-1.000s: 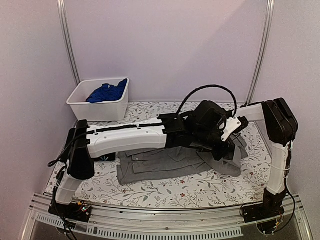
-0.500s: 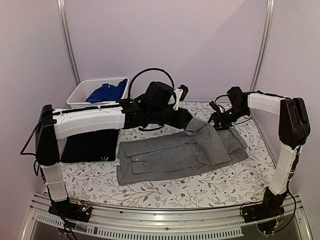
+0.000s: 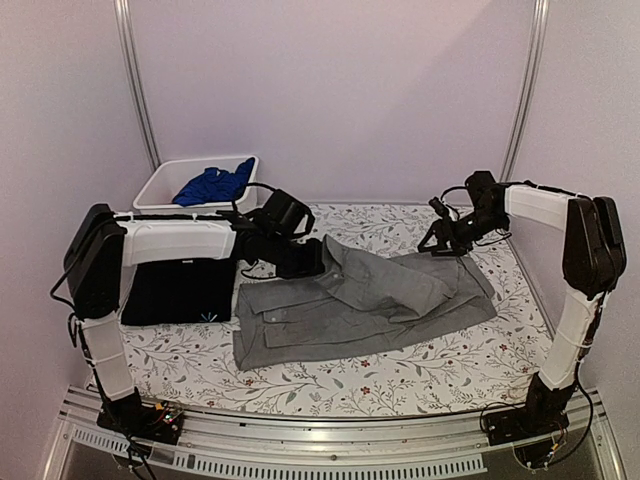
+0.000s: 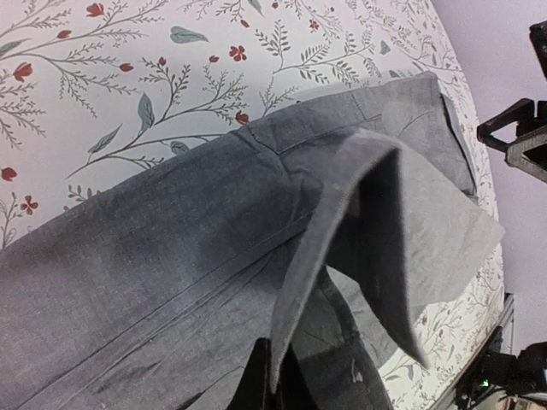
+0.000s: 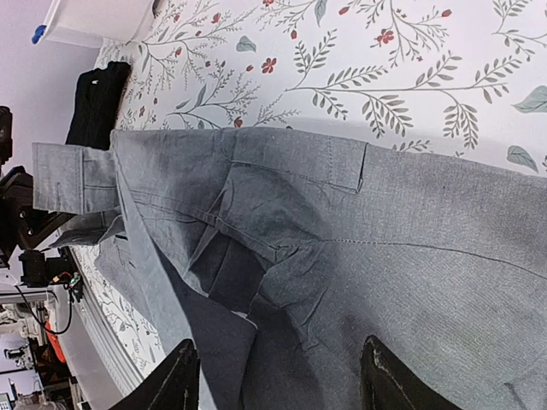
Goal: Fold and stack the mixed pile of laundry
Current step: Adjust the rectangle-folded T-shirt at the center of the board.
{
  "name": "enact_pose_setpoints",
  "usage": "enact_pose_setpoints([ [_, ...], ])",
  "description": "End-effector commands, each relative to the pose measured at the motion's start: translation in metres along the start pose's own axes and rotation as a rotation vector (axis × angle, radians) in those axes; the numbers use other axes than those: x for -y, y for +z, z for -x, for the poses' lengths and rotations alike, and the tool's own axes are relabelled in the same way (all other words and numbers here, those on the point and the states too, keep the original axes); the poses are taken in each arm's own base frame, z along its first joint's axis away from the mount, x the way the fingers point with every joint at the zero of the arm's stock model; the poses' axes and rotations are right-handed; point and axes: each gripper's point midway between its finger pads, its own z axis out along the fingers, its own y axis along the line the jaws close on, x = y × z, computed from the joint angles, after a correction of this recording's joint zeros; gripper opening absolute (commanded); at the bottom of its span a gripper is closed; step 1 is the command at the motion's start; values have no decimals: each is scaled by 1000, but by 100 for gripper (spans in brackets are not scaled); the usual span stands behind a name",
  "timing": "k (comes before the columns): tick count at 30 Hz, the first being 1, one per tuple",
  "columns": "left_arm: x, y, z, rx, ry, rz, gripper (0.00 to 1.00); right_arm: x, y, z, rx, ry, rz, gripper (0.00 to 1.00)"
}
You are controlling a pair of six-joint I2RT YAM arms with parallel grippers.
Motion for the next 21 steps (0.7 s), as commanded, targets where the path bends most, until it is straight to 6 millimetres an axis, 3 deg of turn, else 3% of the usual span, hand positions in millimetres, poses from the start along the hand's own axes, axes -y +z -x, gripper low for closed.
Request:
enact_pose_setpoints([
  [1,11,-16,4,-40,-36,-72,0,4,5,0,-4,-21,-11,63],
  [6,20,-22,11,-171,-53,-157,0,30,15,-5,-49,18,-107,63],
  [11,25,-34,-6,-294,-133,-212,0,43,20,-5,-69,36,-157,63],
  [21,-35,-46,-38,-337,-309,-87,0,54,29,-10,-100,53,-173,62],
])
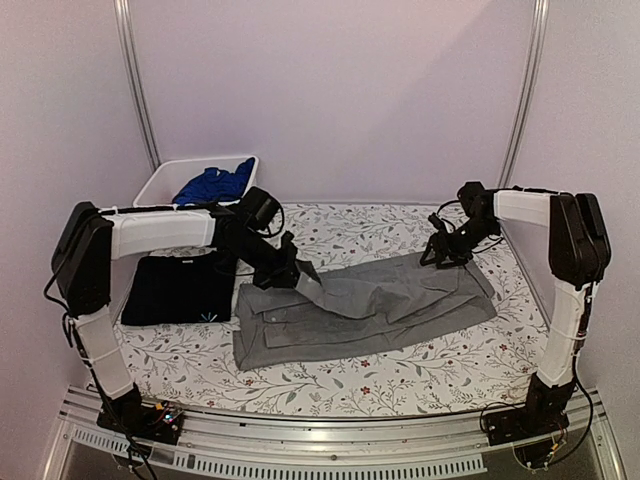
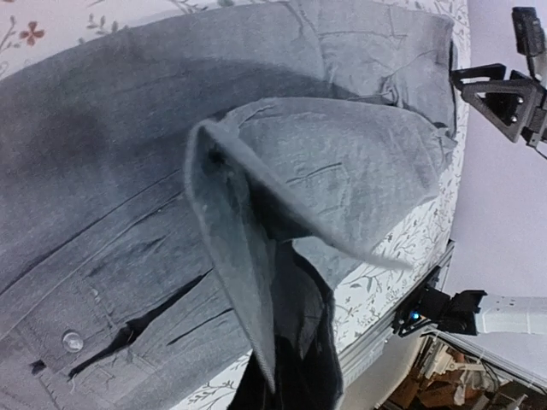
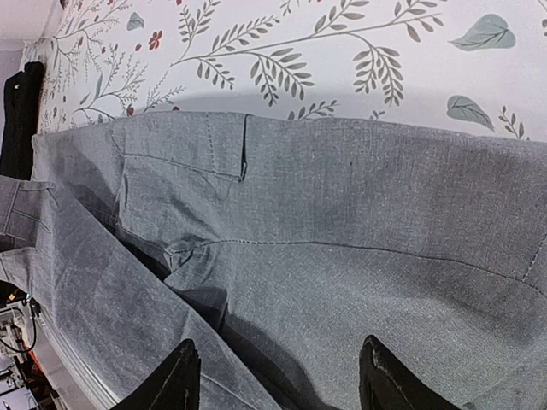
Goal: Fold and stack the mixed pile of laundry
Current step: Adjust the rectangle-folded T-shirt at the center of the board.
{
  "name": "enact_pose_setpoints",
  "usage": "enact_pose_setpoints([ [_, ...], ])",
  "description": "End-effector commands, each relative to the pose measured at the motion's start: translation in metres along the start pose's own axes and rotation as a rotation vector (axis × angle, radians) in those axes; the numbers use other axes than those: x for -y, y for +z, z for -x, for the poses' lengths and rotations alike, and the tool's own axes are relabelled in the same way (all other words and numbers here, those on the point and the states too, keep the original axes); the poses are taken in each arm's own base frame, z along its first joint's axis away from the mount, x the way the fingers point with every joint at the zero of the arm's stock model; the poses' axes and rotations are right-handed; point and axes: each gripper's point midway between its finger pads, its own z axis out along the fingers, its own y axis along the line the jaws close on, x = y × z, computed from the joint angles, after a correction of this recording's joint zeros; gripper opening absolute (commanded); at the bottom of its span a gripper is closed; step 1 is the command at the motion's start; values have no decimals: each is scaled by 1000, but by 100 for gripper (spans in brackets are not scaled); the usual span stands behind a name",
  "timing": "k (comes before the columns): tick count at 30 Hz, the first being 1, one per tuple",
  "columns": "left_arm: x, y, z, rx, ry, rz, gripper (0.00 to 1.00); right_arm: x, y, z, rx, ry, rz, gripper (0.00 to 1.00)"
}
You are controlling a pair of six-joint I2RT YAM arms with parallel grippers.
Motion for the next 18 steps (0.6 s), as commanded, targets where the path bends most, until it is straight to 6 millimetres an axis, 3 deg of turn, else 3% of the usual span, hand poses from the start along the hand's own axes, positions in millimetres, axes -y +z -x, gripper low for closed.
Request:
enact_pose_setpoints([
  [1,-18,-12,-8,3,-77,33,0,3,2,4,-7,-4,-14,62],
  [8,-60,-2,-14,31,-90,137,0,-1,-7,7,12,-17,-21,60],
  [10,-72,5,-18,24,-81,165,4,-3,-12,9,27,-26,-25,60],
  [14,-74,6,-18,71,-1,142,24,-14,-24,14,60,-49,-1,59],
  [15,-72,3,-16,92,37,132,32,-17,-27,14,65,-54,0,59],
  [16,-68,-5,-14,125,71,128,45,-18,-30,14,69,-57,-2,59],
  [18,-65,-22,-7,200,122,149,59,-24,-36,14,88,-74,1,59],
])
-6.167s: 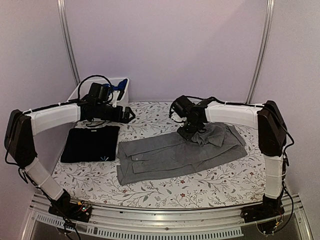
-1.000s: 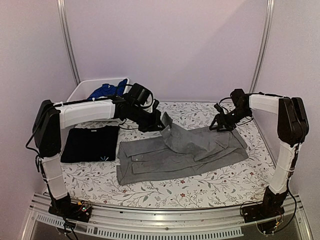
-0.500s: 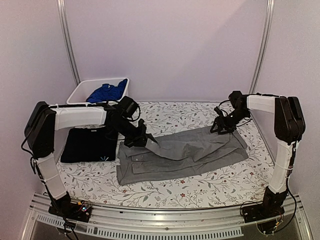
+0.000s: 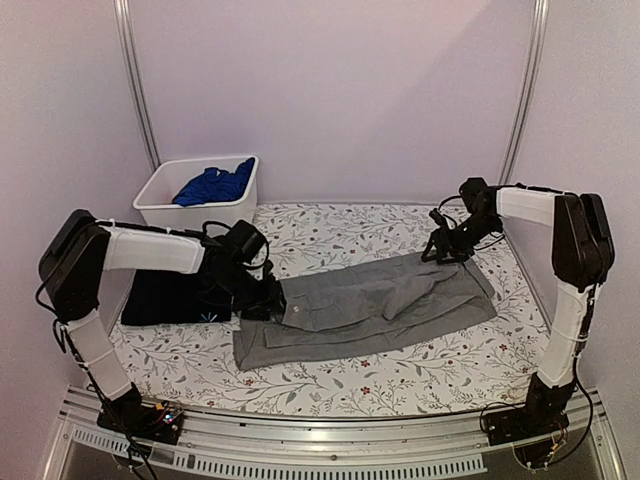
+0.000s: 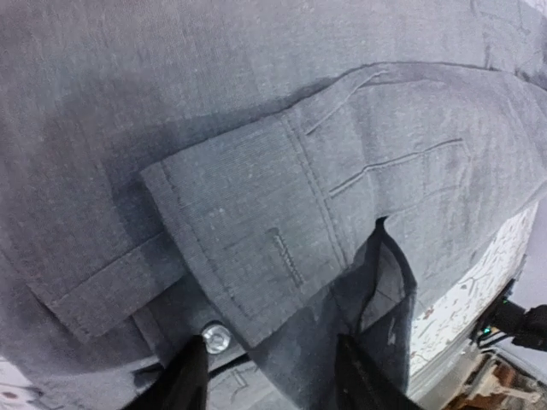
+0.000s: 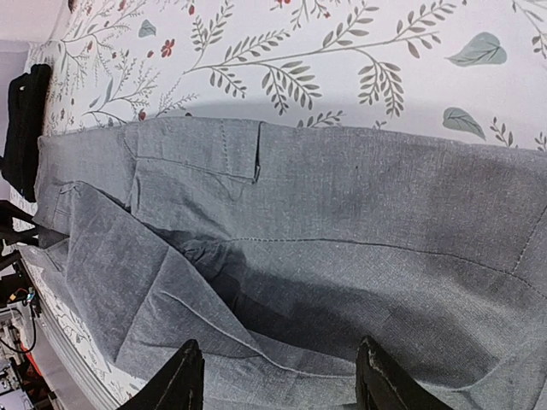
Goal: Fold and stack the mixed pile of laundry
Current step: Adjust the rectangle-folded T-shirt at the center of the board.
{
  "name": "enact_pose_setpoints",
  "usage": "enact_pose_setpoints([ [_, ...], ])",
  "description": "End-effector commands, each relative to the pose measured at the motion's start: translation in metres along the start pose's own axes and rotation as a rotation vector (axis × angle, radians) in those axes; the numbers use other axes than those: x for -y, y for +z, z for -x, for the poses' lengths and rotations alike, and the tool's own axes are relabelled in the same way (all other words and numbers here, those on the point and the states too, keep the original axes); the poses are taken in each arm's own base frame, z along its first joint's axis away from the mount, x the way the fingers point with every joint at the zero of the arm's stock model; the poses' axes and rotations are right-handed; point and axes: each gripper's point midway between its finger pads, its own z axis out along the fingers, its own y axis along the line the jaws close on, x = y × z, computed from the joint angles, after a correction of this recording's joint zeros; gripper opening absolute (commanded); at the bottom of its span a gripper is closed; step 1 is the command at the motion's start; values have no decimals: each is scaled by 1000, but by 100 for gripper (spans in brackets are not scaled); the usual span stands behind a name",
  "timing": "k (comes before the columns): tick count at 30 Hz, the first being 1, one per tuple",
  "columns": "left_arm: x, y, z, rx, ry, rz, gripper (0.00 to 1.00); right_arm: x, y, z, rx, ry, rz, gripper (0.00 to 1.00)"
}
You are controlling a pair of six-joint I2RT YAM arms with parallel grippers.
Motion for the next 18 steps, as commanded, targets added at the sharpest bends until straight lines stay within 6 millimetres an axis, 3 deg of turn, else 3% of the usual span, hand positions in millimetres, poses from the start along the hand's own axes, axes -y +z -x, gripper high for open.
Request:
enact_pose_setpoints([
  [1,21,-52,33,251,150,-39,65,-27,-36,14,99,-82,21,60],
  [3,24,-73,41,338,167,-47,77,-40,-44,14,114,-102,46,59],
  [6,36,-97,49,444,189,-112,82,-61,-46,9,113,-142,88,59],
  [8,36,-100,53,458,167,-134,83,-74,-39,2,83,-156,113,57],
  [14,29,-61,43,265,104,-143,74,-96,-2,-20,-24,-186,138,54],
  [18,16,-41,25,183,28,-153,64,-85,23,-41,-98,-140,128,52],
])
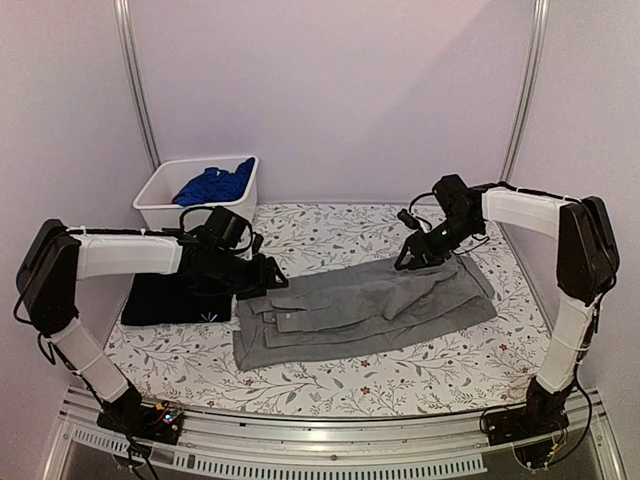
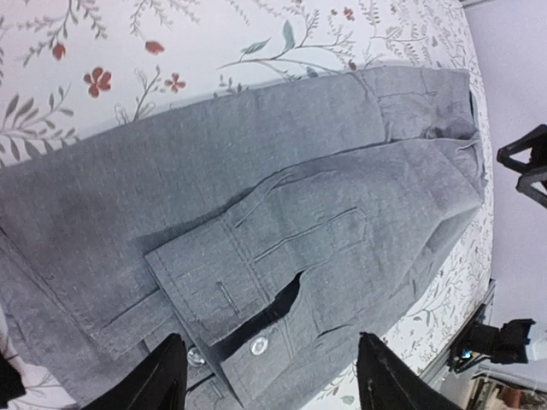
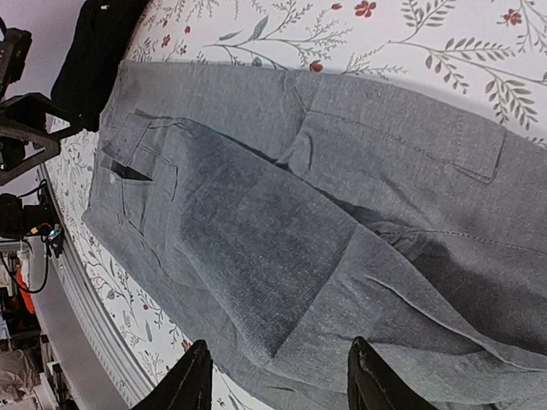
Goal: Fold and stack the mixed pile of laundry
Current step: Adjust the rectangle-folded T-shirt at the center of the board.
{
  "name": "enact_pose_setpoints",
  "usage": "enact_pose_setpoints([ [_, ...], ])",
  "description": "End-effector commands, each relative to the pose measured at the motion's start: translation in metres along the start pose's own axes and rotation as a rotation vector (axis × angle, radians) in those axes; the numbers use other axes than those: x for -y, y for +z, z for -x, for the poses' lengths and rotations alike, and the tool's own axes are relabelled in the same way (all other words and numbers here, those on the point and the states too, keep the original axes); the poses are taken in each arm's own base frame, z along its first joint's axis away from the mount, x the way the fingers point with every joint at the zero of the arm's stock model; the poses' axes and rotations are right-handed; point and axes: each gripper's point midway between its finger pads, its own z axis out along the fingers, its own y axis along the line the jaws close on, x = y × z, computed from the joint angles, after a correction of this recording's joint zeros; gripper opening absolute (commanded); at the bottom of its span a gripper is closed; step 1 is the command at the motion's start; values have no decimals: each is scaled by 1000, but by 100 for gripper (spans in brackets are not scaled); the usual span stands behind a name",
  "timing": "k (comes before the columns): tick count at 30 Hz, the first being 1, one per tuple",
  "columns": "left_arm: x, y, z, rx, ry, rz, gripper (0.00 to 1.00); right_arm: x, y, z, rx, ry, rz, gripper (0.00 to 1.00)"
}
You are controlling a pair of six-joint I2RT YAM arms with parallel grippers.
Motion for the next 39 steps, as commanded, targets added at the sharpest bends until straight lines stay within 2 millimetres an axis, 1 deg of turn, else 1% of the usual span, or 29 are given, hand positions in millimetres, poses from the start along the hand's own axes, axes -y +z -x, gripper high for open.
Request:
enact_pose_setpoints([
  [1,-8,6,-24,-86,-89,-26,62,17,26,-30,-95,74,-11,52],
  [4,-14,11,-33,-110,-111,-32,61,32,36,-46,-138,99,-63,52],
  [7,-15,21,-40,-146,-118,-42,61,45,44,-60,-174,118,-107,52],
  [11,-22,34,-47,-177,-137,-32,59,57,55,-72,-202,133,-129,52],
  [14,-21,39,-46,-179,-138,-32,57,61,62,-75,-209,138,-132,52],
  [18,-21,46,-44,-191,-136,-30,56,61,62,-73,-201,137,-130,53],
  [21,-16,52,-45,-210,-128,-47,50,61,60,-72,-198,132,-133,53],
  [22,-12,53,-42,-204,-119,-60,46,61,59,-71,-197,131,-135,53],
  [23,-7,53,-40,-196,-105,-74,40,61,59,-71,-196,131,-137,53],
  [25,4,47,-32,-168,-73,-96,25,62,57,-72,-199,127,-148,54],
  [27,17,36,-21,-121,-25,-101,11,66,55,-73,-200,130,-162,54],
  [29,27,26,-12,-80,25,-94,0,70,54,-75,-200,142,-167,55],
  [32,45,12,-1,-44,119,-81,0,76,51,-76,-195,164,-175,55],
  [35,69,-2,8,13,289,-35,0,82,48,-75,-185,184,-183,55],
  [39,115,-35,25,166,566,26,0,92,43,-75,-174,206,-201,55],
])
